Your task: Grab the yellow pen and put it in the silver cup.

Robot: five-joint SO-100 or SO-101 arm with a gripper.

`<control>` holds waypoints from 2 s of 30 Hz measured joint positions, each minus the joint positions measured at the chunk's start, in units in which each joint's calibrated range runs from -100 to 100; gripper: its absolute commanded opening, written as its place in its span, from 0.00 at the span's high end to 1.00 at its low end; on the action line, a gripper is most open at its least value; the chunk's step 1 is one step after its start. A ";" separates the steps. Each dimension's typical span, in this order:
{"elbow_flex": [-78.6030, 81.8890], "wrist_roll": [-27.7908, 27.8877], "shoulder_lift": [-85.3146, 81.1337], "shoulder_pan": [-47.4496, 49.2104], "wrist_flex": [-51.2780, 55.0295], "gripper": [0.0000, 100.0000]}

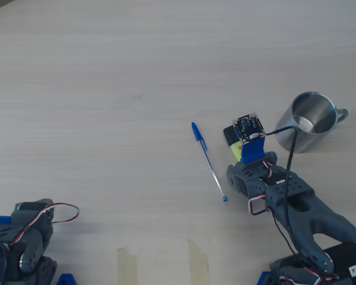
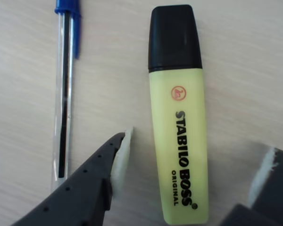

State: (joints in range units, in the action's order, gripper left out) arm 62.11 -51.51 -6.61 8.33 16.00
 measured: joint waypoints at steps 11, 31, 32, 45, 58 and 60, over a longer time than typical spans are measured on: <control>-5.77 0.00 5.24 -0.89 0.00 0.59; -6.04 0.00 5.65 -0.89 -0.25 0.81; -6.04 0.00 5.65 -0.89 -0.25 0.83; -6.13 0.31 5.65 -1.46 -0.42 0.97; -0.99 0.10 -3.16 -1.13 0.25 0.97; -0.99 0.10 -5.24 -1.13 0.25 0.97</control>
State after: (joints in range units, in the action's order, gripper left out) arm 61.12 -51.40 -11.85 7.20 16.25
